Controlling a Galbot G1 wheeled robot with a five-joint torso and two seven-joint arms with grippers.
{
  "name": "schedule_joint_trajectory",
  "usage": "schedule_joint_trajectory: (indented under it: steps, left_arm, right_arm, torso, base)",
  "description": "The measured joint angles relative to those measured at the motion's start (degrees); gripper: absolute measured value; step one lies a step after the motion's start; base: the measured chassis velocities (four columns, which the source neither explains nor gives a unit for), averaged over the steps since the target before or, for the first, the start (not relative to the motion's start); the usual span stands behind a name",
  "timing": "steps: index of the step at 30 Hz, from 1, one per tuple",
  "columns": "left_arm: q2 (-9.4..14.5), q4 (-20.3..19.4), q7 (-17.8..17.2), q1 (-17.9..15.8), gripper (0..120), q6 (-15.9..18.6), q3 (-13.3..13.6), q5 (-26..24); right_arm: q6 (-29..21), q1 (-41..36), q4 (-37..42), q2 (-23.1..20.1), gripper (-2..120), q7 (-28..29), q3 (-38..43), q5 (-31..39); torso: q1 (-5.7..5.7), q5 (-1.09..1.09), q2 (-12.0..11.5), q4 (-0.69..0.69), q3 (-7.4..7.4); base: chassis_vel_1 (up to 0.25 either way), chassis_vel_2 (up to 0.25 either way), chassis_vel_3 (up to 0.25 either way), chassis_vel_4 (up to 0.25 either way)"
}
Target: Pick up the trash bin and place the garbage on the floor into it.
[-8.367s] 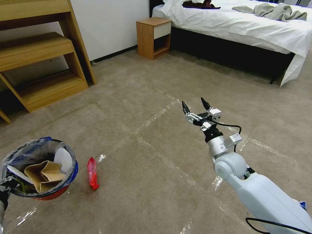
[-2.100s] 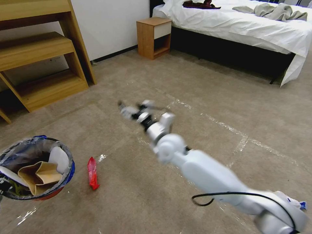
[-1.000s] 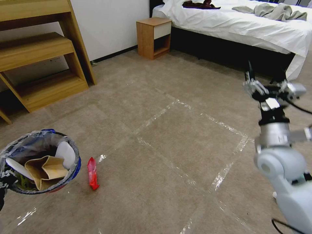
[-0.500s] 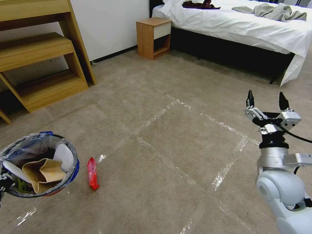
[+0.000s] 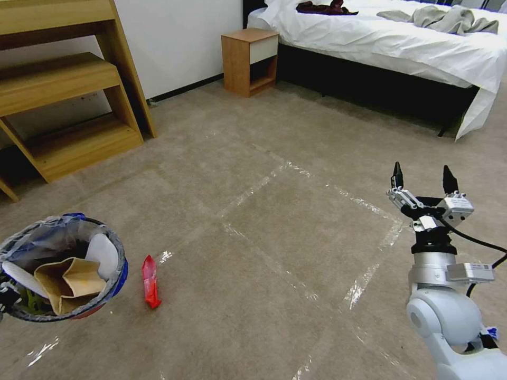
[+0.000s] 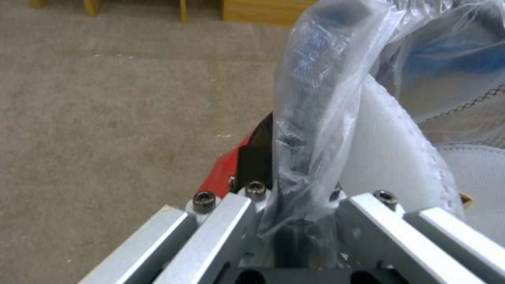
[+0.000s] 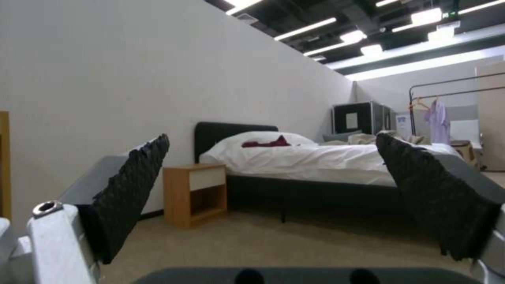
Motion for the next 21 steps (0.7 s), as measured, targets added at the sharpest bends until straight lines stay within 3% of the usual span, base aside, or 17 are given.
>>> schedule_joint_trajectory:
  steps: [9,21]
  left_arm:
    - [-0.6,-0.5,-0.3,-0.3,1,0.1,-0.1,-1.0]
    - [-1.0,-0.9,-0.4,0.0,1,0.2,-0.5,-1.6]
  right_arm:
    - [-0.5,0.4,-0.1,0.4,100,0.0,-0.7,-0.3]
    - [-1.0,0.2,0.3,0.3,100,0.2,-0.7,0.0]
  torso:
    - [0.00,0.00,0.0,0.01,0.00]
    - [0.00,0.00,0.0,0.01,0.01]
  base:
    - [0.000,0.000,0.000,0.000]
    - [-0.108,0.117,0.118,-0.109]
